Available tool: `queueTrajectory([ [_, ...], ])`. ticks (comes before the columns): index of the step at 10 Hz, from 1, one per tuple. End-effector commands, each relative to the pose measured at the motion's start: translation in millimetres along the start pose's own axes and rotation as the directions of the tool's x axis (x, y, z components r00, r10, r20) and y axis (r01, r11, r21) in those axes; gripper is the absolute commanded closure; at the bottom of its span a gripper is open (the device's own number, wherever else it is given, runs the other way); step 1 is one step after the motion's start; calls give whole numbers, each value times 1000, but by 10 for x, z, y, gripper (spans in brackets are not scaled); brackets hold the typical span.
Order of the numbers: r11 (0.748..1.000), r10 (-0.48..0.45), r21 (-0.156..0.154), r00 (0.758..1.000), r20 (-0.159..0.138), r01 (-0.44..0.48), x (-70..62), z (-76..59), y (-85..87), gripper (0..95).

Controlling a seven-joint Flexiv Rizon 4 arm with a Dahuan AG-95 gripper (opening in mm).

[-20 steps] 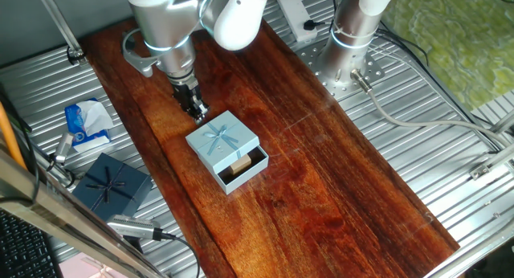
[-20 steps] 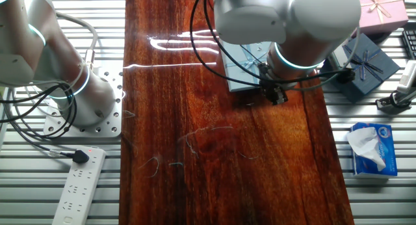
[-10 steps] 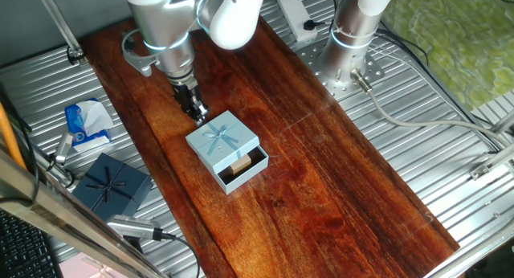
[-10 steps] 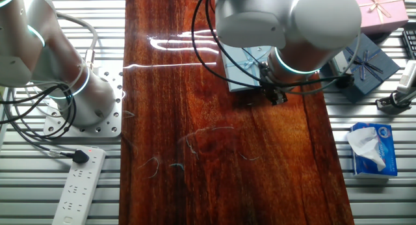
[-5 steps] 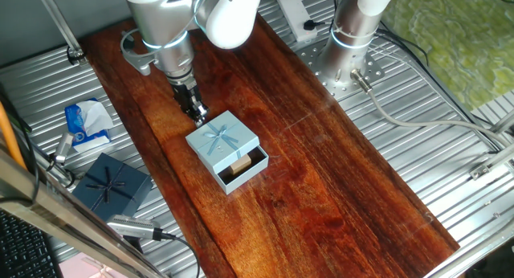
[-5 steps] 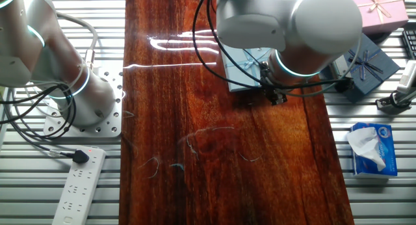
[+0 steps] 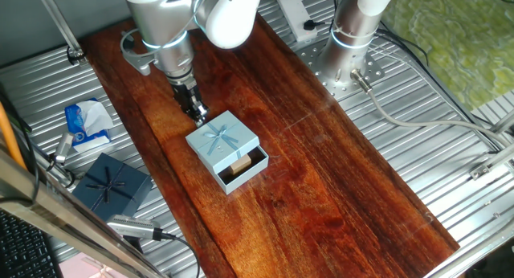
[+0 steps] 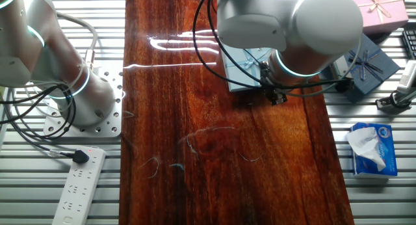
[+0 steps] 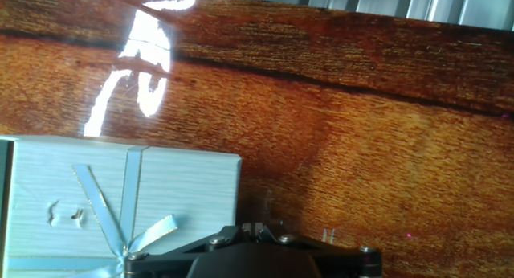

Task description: Slide the outer casing onto the gift box

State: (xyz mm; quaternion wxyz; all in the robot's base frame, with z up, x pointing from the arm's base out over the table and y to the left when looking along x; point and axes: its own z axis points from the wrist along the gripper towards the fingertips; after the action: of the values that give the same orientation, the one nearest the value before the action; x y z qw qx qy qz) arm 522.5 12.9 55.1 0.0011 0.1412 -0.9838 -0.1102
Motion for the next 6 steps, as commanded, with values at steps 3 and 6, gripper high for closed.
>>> queueTrajectory([
  [3, 1000, 9, -5, 1000, -1, -9, -15, 13, 24, 950],
  [6, 1000, 8, -7, 1000, -2, -8, -21, 11, 39, 950],
])
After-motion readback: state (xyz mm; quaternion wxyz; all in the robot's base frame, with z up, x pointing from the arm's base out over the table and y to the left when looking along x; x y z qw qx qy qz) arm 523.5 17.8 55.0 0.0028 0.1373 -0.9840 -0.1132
